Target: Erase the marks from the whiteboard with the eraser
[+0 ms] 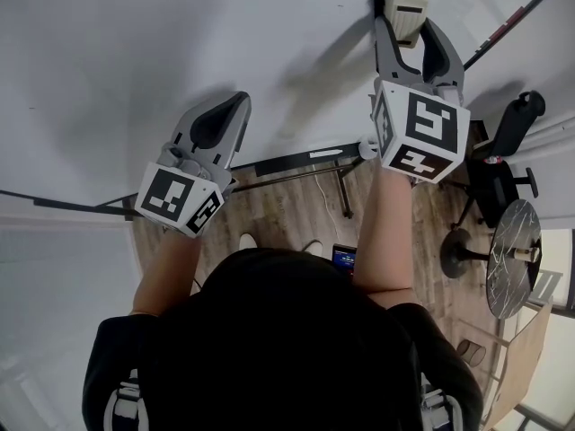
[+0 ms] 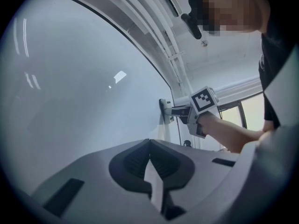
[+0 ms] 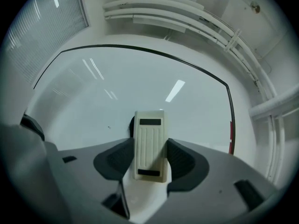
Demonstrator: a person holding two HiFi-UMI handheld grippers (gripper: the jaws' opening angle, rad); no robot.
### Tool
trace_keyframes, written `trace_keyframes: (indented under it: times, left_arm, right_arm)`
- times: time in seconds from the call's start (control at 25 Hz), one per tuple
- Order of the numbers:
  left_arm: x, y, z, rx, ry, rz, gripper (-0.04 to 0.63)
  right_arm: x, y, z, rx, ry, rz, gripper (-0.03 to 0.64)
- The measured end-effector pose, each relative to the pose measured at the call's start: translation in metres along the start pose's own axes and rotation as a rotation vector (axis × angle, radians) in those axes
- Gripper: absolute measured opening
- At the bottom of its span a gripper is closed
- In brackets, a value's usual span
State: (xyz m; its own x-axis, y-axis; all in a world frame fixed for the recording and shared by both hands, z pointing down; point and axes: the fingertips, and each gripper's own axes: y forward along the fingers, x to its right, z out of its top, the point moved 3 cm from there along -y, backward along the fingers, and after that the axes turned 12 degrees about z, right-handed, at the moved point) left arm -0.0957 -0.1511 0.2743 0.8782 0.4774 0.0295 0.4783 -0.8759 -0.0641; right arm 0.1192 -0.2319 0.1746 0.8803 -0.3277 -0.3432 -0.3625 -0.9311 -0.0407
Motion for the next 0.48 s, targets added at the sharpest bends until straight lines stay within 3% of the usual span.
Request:
trace_keyframes:
  times: [0.48]
  left_arm:
    - [0.0, 0.005, -0.003, -0.003, -0.007, -0.007, 0.005]
  right_arm:
    - [0.044, -0.017, -0.024, -0.027, 0.042, -0.086, 0.221]
